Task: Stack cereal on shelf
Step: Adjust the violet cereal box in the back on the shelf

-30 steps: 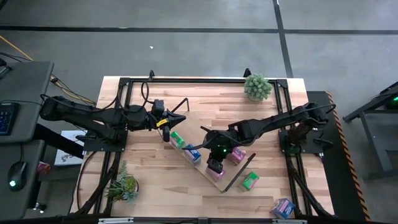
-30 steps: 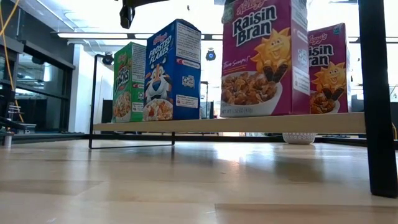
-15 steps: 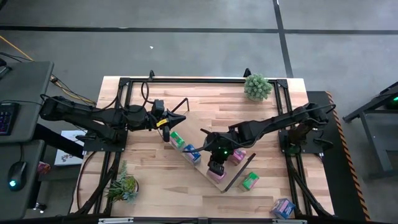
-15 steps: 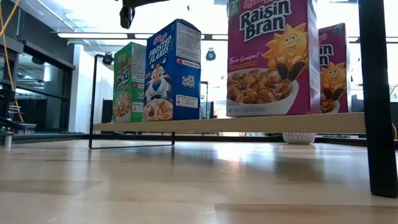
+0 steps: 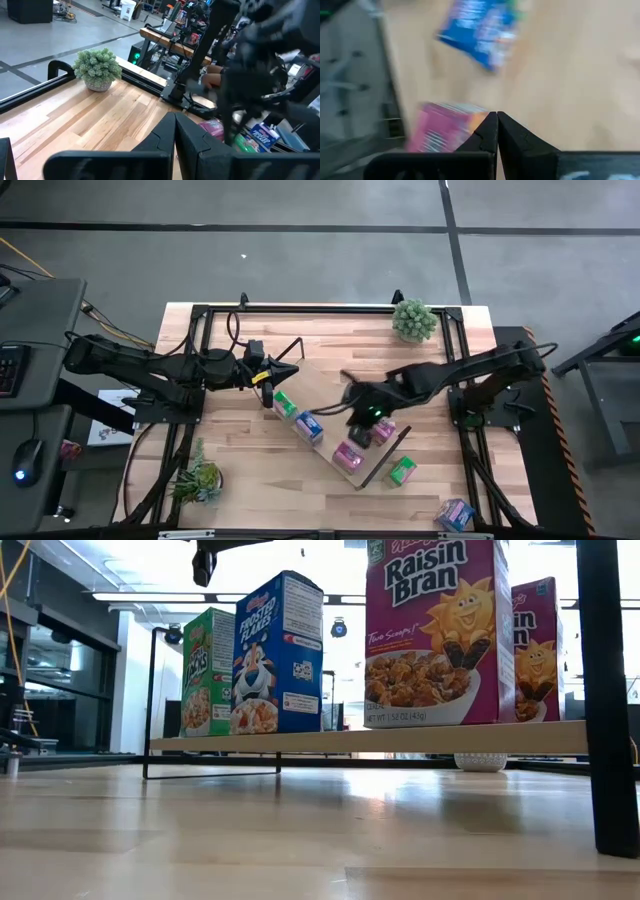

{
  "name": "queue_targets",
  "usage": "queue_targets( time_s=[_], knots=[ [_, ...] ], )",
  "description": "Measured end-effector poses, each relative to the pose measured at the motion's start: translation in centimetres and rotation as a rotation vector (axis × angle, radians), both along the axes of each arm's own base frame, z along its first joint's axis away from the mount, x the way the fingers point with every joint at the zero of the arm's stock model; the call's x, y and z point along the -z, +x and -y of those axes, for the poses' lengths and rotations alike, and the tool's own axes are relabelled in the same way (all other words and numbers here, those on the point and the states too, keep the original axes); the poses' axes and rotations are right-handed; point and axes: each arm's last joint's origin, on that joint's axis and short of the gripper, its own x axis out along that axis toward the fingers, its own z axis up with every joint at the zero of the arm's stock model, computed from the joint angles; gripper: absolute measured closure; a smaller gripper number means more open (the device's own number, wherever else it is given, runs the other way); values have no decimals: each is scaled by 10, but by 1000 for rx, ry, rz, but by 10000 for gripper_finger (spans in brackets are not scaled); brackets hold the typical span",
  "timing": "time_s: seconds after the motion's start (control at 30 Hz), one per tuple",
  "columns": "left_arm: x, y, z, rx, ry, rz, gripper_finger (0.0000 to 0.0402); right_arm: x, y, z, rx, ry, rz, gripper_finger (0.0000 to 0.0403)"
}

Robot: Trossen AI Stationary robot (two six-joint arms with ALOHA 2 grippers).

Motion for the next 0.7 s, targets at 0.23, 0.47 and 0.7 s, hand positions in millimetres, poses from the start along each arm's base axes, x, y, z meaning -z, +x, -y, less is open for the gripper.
queue_targets(
  time_s=[0.23, 0.47, 0.7],
  knots=[
    [0, 0, 0, -2, 0, 0, 401, -14, -68, 22, 190, -87, -120, 403],
    [0, 0, 0, -4, 0, 0, 401, 27, -122, 46, 352, 140, -184, 403],
    [0, 0, -1, -23, 3, 1, 401, 65, -125, 64, 341, 380, -129, 403]
  ],
)
